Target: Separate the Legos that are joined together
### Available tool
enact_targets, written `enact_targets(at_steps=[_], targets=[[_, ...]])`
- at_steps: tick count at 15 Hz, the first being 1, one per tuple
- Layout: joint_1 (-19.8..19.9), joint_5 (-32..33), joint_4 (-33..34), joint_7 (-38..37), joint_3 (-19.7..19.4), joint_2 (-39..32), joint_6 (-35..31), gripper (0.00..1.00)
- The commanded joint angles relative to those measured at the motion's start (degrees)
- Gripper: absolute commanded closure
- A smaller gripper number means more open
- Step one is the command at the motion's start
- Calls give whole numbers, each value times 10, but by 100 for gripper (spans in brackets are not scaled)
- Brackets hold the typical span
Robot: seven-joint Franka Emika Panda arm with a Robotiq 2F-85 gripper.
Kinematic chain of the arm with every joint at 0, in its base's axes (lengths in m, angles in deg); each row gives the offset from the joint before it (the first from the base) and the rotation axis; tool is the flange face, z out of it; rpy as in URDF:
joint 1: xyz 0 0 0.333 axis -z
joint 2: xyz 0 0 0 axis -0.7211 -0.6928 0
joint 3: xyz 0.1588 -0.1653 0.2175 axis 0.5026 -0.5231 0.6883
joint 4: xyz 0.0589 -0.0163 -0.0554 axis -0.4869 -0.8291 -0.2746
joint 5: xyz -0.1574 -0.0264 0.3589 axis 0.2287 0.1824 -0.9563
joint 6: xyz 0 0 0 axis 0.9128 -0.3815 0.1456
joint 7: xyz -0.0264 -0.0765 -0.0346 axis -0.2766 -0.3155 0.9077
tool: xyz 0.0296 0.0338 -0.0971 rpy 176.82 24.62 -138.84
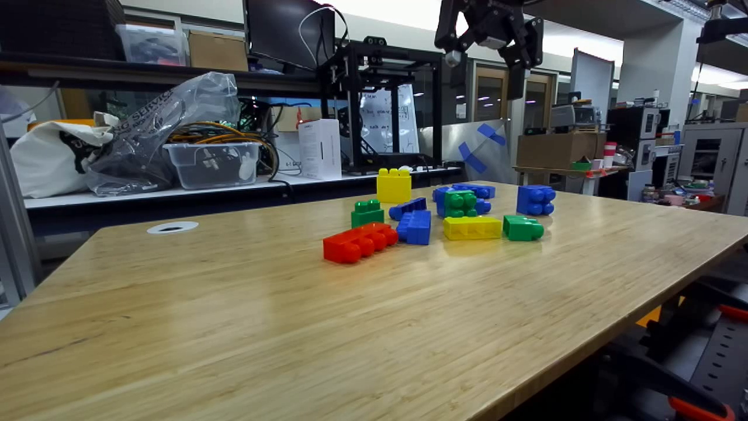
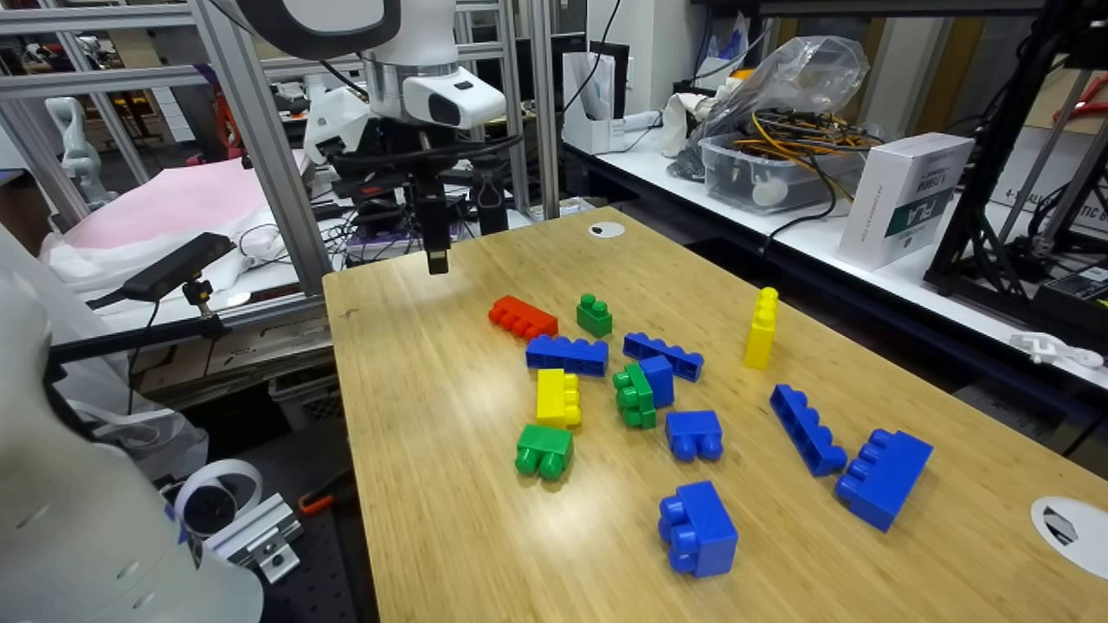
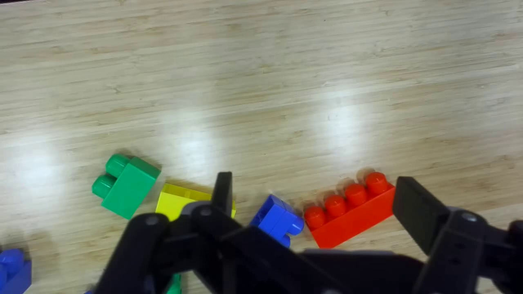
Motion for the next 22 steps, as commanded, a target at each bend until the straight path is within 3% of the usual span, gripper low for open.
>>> enact_targets(at_steps=[1, 11, 17, 22], targets=[[4, 2, 10, 3, -2, -5, 1, 0], [29, 71, 156, 14, -19, -108, 27, 0], [37, 106, 180, 26, -38, -156, 24, 0], [40, 110, 187, 122, -66, -182, 10, 0]])
